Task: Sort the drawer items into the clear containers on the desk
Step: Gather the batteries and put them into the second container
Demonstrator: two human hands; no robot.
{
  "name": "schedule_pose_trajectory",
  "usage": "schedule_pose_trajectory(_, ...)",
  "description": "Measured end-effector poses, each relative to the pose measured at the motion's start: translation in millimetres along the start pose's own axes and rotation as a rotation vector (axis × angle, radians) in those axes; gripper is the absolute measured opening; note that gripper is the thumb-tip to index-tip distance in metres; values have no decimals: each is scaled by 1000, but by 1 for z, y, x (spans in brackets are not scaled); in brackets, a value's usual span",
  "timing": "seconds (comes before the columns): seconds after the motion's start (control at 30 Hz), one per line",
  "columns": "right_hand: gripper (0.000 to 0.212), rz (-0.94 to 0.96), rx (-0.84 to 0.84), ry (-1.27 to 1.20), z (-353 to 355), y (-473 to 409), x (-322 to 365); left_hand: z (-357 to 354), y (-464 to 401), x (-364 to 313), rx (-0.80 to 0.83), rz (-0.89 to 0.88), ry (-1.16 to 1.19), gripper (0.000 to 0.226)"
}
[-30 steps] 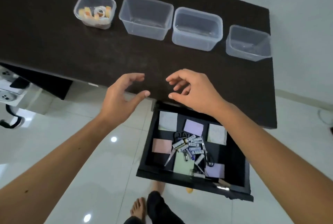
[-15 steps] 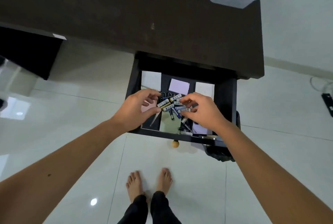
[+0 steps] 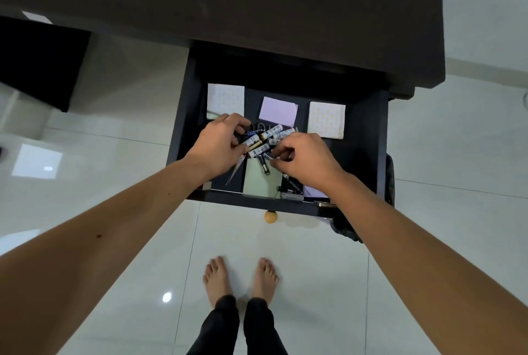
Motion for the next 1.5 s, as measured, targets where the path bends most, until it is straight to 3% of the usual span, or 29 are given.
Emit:
schedule_pose_trajectory(0.27, 11, 33, -56, -148, 10, 7, -5, 2, 1, -2, 28, 11, 39, 59)
schedule_pose_trajectory(0.5, 43, 69, -57, -308, 24, 11, -12, 6, 6, -1, 101, 4, 117, 58)
schedule_pose_trajectory(0.63, 29, 65, -61, -269, 25, 12, -12, 7, 10, -3, 141, -66, 107, 53)
schedule_pose_trajectory(0.8, 14, 58, -105, -231, 25, 8, -13, 8, 9, -3, 81, -150, 72, 43)
schedule_pose_trajectory(0.87, 13, 54, -129, -206, 24, 4, -15, 7, 9, -4, 76, -141, 79, 39)
schedule_pose_trajectory(1.0, 19, 45, -135, -151, 22, -2, -21, 4, 8, -2, 108, -90, 112, 52)
schedule_pose_trajectory(1.17, 29, 41, -109, -60, 20, -7, -27, 6, 9, -2, 124, -78, 126, 43)
schedule_pose_trajectory(1.5, 16, 79, -55, -44, 19, -3, -23, 3, 8, 0, 193, -92, 216, 38)
Point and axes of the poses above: each hand's wrist, its own y-axis away from the middle knuckle, its own z-axis out of the back of the hand, x = y × z, the point moved 3 cm from there along -y, towards the middle knuckle, and after that the axes turned 12 degrees about z, right-handed, at the moved point
